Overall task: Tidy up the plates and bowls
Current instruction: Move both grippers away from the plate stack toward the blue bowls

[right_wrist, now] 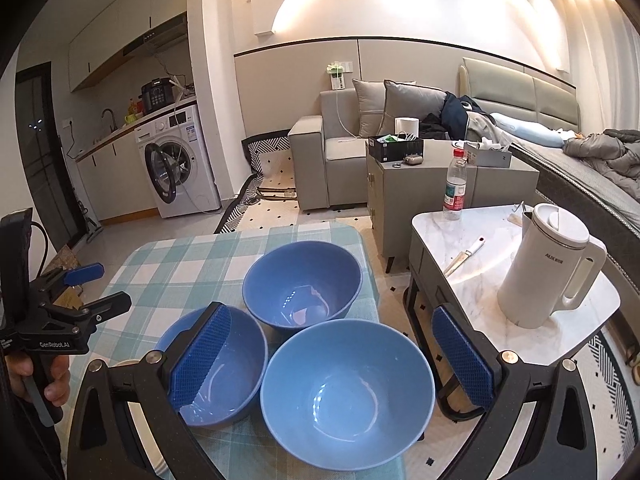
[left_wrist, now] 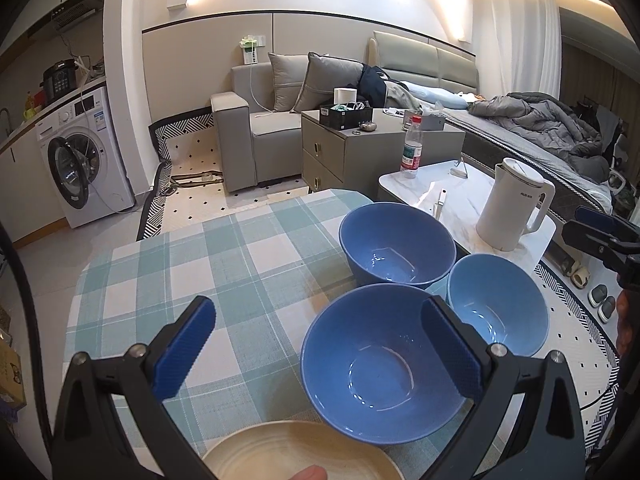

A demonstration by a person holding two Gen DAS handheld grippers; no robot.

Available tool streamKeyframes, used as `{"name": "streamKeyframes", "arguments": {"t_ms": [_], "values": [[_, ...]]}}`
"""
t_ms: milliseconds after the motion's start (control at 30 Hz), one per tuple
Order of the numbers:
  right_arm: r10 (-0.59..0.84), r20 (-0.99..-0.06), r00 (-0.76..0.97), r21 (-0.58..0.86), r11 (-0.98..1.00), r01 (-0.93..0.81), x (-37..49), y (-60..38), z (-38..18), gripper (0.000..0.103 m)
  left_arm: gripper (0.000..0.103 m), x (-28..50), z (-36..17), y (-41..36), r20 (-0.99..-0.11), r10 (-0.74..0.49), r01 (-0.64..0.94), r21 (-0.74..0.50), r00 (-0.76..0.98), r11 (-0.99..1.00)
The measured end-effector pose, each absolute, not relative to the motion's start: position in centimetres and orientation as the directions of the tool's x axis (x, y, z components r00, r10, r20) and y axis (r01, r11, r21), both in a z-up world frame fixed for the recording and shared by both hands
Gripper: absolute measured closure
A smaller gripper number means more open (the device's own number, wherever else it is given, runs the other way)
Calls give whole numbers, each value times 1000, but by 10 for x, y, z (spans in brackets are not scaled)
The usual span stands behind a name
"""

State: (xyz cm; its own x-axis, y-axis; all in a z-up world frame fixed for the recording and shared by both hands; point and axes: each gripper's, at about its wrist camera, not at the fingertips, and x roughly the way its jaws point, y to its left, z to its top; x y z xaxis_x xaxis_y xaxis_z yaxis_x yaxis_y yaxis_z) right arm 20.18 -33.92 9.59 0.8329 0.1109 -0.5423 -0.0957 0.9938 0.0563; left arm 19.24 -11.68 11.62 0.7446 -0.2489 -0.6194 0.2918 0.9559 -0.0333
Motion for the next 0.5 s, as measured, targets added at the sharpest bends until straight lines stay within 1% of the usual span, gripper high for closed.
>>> {"name": "streamKeyframes", "arguments": {"t_ms": [500], "values": [[110,-573,812,65,994,-89,228,-351,89,1,0,221,111,-131,-644,-252,307,-28,722,951]]}}
